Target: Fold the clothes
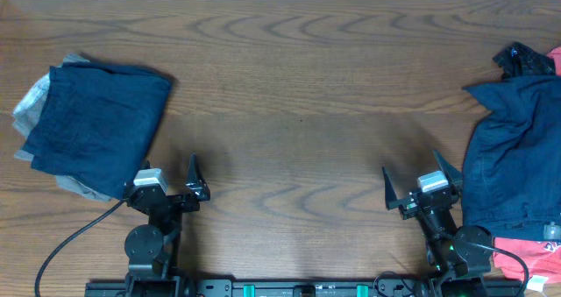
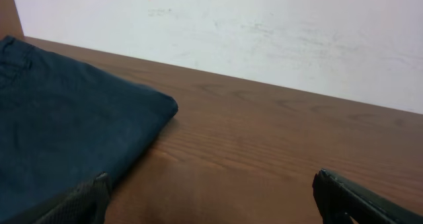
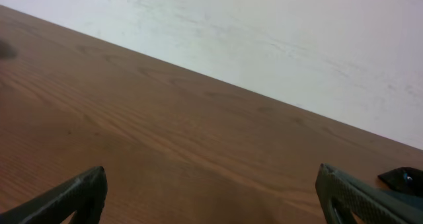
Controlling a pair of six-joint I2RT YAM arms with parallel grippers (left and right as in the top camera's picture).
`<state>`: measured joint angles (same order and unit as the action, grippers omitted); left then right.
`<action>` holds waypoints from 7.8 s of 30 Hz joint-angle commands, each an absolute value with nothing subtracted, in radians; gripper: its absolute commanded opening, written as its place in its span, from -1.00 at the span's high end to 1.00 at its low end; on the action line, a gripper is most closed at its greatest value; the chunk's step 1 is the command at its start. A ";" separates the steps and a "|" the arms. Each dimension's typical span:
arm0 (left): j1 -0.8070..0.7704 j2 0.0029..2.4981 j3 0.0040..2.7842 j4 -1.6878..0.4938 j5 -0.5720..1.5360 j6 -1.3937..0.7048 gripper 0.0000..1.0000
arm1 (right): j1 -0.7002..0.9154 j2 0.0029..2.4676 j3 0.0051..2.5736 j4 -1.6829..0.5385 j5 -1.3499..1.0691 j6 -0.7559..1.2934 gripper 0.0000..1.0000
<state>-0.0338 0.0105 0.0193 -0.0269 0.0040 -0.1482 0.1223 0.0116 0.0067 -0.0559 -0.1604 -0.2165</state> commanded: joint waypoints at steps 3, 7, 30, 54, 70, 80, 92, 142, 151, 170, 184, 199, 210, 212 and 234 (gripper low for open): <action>-0.030 0.004 0.004 -0.071 -0.009 -0.128 -0.96 | 0.132 0.006 0.006 -0.060 -0.162 -0.216 -0.98; -0.030 0.004 0.004 -0.071 -0.009 -0.128 -0.96 | 0.132 0.006 0.006 -0.060 -0.162 -0.216 -0.98; -0.030 0.004 0.004 -0.071 -0.009 -0.128 -0.96 | 0.132 0.006 0.006 -0.060 -0.162 -0.216 -0.99; -0.030 0.019 0.004 -0.072 -0.009 -0.128 -0.96 | 0.132 0.006 0.006 -0.059 -0.165 -0.195 -0.98; -0.030 0.056 0.133 -0.102 0.147 -0.250 -0.95 | 0.131 0.091 0.186 -0.192 -0.119 -0.082 -0.98; -0.030 0.404 0.478 -0.450 0.147 -0.249 -0.96 | 0.130 0.540 0.597 -0.590 -0.009 -0.056 -0.98; -0.030 0.907 0.815 -0.885 0.146 -0.249 -0.96 | 0.118 1.055 0.868 -0.796 0.121 -0.002 -0.99; -0.030 1.055 0.815 -0.873 0.146 -0.249 -0.96 | -0.498 1.415 1.745 -1.266 0.008 0.129 0.98; -0.030 1.055 0.815 -0.874 0.146 -0.249 -0.96 | -0.382 1.391 1.733 -1.410 -0.703 -0.191 0.97; -0.030 1.055 0.815 -0.874 0.146 -0.249 -0.96 | 0.112 1.394 1.393 -1.010 -0.760 -0.056 0.97; -0.030 1.055 0.815 -0.835 0.171 -0.249 -0.96 | 0.327 1.391 1.181 -0.772 -0.439 0.020 -0.12; -0.099 1.186 0.772 -0.727 0.486 -0.294 -0.96 | 0.072 1.386 1.203 -1.009 0.027 0.318 -0.32; -0.307 1.493 0.772 -0.395 0.516 -0.317 -0.96 | -0.028 1.386 1.203 -1.113 0.027 0.317 -0.62; -0.331 1.552 0.772 -0.335 0.513 -0.318 -0.96 | -0.028 1.386 1.203 -1.118 0.026 0.317 -0.61; -0.176 1.615 0.977 -0.809 0.125 -0.165 0.86 | -0.028 1.387 1.202 -1.122 0.083 0.313 -0.46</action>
